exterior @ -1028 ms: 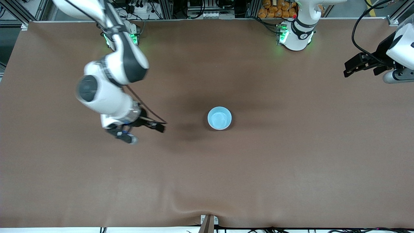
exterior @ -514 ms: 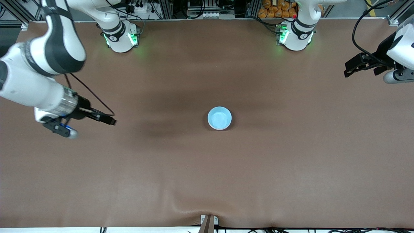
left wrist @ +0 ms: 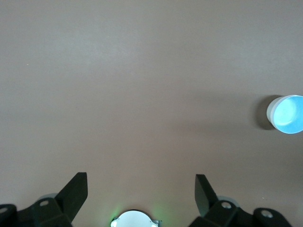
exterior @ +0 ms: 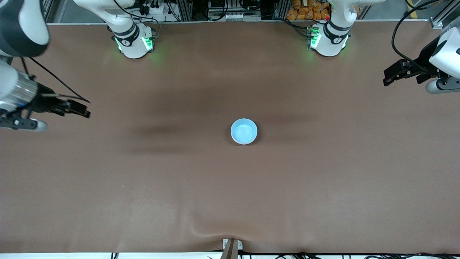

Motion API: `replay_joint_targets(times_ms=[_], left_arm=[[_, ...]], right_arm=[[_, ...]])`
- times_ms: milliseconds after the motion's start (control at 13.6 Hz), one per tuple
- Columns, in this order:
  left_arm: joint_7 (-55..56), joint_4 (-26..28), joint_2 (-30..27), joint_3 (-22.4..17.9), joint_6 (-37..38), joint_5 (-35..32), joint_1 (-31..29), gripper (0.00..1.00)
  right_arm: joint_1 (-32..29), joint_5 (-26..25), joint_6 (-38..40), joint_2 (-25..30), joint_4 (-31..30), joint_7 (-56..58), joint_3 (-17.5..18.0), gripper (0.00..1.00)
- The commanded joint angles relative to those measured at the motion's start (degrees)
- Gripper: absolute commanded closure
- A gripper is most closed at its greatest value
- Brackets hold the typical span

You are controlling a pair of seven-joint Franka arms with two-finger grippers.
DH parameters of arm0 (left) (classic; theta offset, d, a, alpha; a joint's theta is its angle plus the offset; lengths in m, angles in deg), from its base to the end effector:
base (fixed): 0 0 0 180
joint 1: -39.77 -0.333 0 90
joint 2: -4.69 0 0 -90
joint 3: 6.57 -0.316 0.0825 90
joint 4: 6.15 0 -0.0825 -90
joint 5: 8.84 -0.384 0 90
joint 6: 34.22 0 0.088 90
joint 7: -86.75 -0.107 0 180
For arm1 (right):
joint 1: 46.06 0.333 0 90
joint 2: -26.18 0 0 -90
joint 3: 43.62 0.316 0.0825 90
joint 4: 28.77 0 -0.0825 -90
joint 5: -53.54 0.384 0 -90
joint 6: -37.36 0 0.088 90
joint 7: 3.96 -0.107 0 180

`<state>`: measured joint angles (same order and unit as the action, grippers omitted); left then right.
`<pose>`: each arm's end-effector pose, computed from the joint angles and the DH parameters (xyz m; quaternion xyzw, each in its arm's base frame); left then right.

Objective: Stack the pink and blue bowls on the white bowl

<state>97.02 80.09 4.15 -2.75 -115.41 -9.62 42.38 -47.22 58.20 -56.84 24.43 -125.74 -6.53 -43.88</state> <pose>0.5324 -0.0586 0.6472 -0.9986 -0.0343 0.0379 0.0127 0.5636 -0.0058 0.5564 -0.9976 0.0393 0.0398 0.0399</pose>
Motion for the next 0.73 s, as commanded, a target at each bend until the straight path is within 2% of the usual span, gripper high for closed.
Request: replay_joint_targets(times_ms=[0,220,367,661], left_arm=[[-0.52,0.42,-0.95,0.48,0.41,-0.46,-0.33,0.00],[-0.52,0.42,-0.95,0.48,0.41,-0.45,-0.33,0.00],[-0.60,0.85,-1.74,0.48,0.50,-0.45,-0.33,0.00],[-0.60,2.26,-3.24,0.48,0.67,-0.45,-0.33,0.00]], right_arm=[[-2.18,-3.25,6.90,0.44,7.21,3.44,1.41,0.00],[-2.71,-6.59,11.13,0.44,11.53,8.01,1.23,0.00],[-2.80,-6.59,13.42,0.44,12.86,7.23,1.23,0.00],[-2.36,-5.36,13.25,0.96,12.86,0.20,1.32,0.00]])
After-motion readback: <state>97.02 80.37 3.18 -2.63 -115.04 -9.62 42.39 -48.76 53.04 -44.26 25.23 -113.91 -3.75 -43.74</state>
